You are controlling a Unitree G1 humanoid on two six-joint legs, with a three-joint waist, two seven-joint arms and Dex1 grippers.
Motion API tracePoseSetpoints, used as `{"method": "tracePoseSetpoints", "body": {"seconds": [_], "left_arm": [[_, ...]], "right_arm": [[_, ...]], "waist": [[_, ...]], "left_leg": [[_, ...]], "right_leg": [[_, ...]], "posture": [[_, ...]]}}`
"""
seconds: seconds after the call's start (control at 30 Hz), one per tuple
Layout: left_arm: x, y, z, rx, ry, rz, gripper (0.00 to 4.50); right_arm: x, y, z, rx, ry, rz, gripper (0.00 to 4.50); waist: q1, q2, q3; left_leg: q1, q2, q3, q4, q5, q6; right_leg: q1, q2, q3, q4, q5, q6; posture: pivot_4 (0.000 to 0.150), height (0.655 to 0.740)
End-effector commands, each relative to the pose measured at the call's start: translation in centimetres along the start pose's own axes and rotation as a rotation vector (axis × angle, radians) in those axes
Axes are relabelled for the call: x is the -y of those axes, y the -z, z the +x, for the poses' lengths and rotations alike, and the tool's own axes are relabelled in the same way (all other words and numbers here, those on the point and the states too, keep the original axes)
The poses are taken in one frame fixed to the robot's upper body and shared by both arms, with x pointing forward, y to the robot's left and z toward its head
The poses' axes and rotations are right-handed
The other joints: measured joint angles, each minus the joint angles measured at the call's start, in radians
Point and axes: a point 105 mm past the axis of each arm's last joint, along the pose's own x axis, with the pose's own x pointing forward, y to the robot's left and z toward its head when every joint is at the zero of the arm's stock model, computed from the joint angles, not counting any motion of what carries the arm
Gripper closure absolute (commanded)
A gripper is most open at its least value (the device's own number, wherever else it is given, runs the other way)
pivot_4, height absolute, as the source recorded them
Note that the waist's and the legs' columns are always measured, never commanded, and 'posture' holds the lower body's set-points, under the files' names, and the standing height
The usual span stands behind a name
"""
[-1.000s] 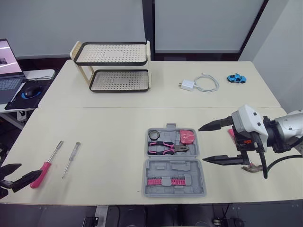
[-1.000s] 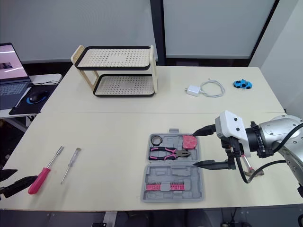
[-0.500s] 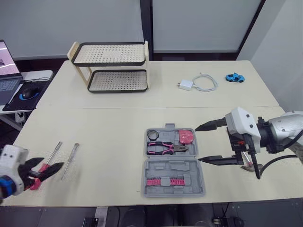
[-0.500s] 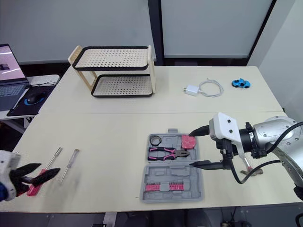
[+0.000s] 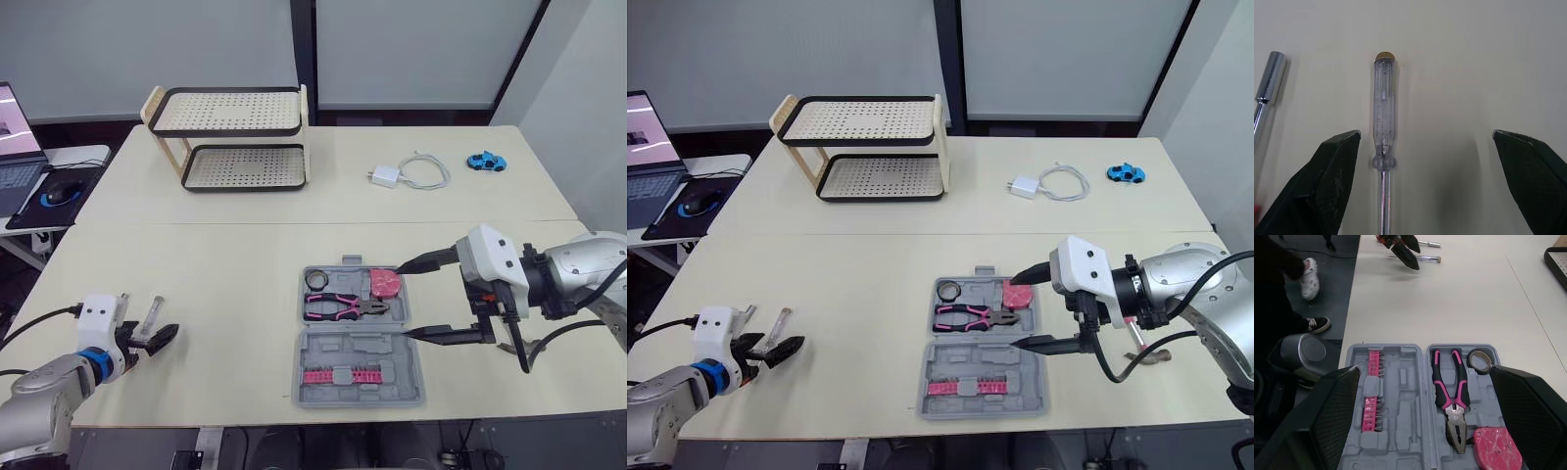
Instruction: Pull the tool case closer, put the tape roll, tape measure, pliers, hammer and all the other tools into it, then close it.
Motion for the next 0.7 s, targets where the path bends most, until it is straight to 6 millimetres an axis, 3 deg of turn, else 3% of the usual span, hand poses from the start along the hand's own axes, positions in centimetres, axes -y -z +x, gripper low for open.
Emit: {"method": "tracePoseSetpoints", "body": {"seconds": [0.03,0.3,0.4,0.7], "left_arm": [[0.0,0.2,0.5,-0.023,-0.013,0.007,0.0],[0.3,0.9,1.7,-0.072,-0.025,-0.011,0.0],[0.8,1.6,2.3,-0.113,-0.011,-0.031,0.6],[1.2,2.4,2.3,-0.137,-0.016,-0.046,3.38]], "right_arm": [[-0.1,-0.7,-0.1,-0.002,0.002,-0.043,0.02],[-0.2,-0.6,-0.1,-0.01,-0.003,-0.036,0.02],[-0.2,-0.6,-0.2,-0.015,-0.003,-0.034,0.0],[-0.2,-0.5,-0.4,-0.019,0.001,-0.026,0.0]], "waist": [[0.0,0.0,0.0],[0.003,0.003,-0.002],[0.004,0.007,-0.004],[0.003,0.015,-0.009]], "left_leg": [[0.0,0.0,0.0,0.0,0.0,0.0],[0.0,0.0,0.0,0.0,0.0,0.0],[0.0,-0.001,0.0,0.0,0.0,0.0],[0.001,-0.003,0.0,0.0,0.0,0.0]], "right_leg": [[0.0,0.0,0.0,0.0,0.0,0.0],[0.0,0.0,0.0,0.0,0.0,0.0],[0.001,0.0,0.0,0.0,0.0,0.0],[0.001,0.0,0.001,0.0,0.0,0.001]], "posture": [[0.15,0.74],[0.15,0.74],[0.15,0.74],[0.15,0.74]]}}
